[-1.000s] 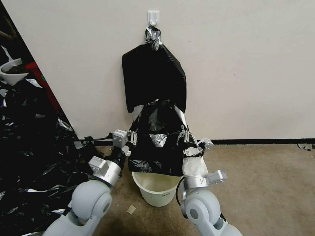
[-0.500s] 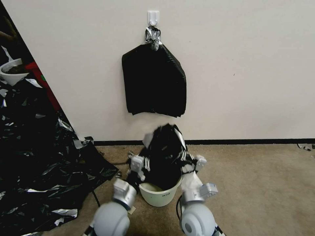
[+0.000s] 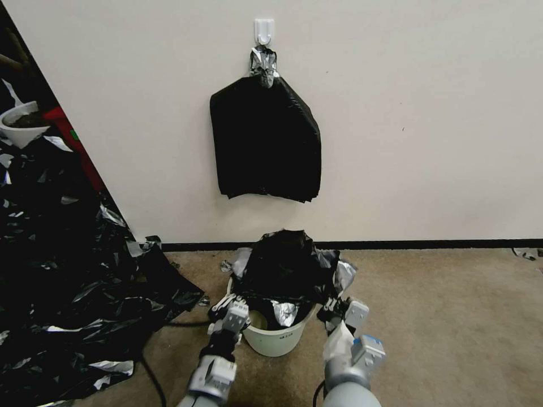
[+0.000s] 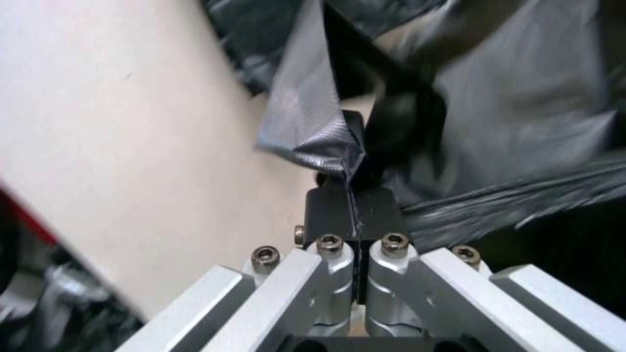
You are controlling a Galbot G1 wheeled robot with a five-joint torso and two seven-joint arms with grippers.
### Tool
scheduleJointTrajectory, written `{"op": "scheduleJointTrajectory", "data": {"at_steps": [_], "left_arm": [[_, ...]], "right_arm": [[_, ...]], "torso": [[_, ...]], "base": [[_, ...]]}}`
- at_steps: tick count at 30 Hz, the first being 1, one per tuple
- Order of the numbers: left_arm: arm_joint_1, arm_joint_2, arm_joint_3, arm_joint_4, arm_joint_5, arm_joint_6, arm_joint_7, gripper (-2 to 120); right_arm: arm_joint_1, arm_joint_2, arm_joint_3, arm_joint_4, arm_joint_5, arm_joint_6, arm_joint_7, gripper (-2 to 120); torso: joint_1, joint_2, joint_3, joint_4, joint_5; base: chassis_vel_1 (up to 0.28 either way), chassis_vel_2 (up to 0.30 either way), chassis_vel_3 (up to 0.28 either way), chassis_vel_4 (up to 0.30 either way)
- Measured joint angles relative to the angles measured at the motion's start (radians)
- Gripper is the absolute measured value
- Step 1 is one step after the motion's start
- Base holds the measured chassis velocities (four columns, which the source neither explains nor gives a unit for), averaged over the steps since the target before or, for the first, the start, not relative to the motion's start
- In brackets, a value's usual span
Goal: Place a trash bag onto the trash bin.
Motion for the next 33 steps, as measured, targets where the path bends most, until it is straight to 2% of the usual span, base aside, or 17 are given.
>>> {"op": "scheduleJointTrajectory", "data": {"at_steps": [7,15,23,27,29,30,31,33], "left_arm": [[0.038,-0.018,0.006,0.030,-0.065,0.000,-0.058,0],[0.061,0.009,0.023,0.035,-0.169,0.033,-0.108,0],[0.062,0.017,0.029,0.037,-0.185,0.054,-0.114,0],[0.056,0.014,0.030,0.029,-0.198,0.069,-0.113,0],[0.054,0.022,0.052,-0.006,-0.228,0.091,-0.105,0],[0.054,0.022,0.052,-0.006,-0.228,0.091,-0.105,0],[0.055,0.030,0.059,-0.024,-0.253,0.112,-0.099,0],[0.061,0.046,0.065,-0.058,-0.283,0.146,-0.091,0]], "right_arm": [[-0.006,-0.021,-0.021,-0.005,-0.035,-0.007,0.005,0],[-0.031,-0.047,-0.069,-0.031,-0.131,-0.007,-0.015,0],[-0.004,-0.053,-0.093,-0.058,-0.160,-0.032,-0.019,0],[0.019,-0.062,-0.105,-0.067,-0.156,-0.079,-0.017,0],[0.030,-0.093,-0.100,-0.026,-0.138,-0.179,-0.044,0],[0.030,-0.093,-0.100,-0.026,-0.138,-0.179,-0.044,0],[0.044,-0.116,-0.076,0.008,-0.132,-0.239,-0.073,0],[0.063,-0.154,-0.044,0.050,-0.116,-0.332,-0.126,0]], "torso": [[0.000,0.000,0.000,0.0001,-0.0001],[0.000,0.000,0.000,0.0001,0.0011],[0.000,0.000,0.000,0.0005,0.0004],[0.000,0.000,0.000,0.0003,-0.0006],[0.000,0.000,0.000,-0.0012,0.0006],[0.000,0.000,0.000,-0.0012,0.0006],[0.000,0.000,0.000,-0.0002,-0.0008],[0.000,0.000,0.000,0.0000,-0.0011]], "base": [[0.000,0.000,0.000,0.000],[0.000,0.000,0.000,0.000],[0.000,0.000,0.000,0.000],[0.000,0.000,0.000,0.000],[0.000,0.000,0.000,0.000],[0.000,0.000,0.000,0.000],[0.000,0.000,0.000,0.000],[0.000,0.000,0.000,0.000]]}}
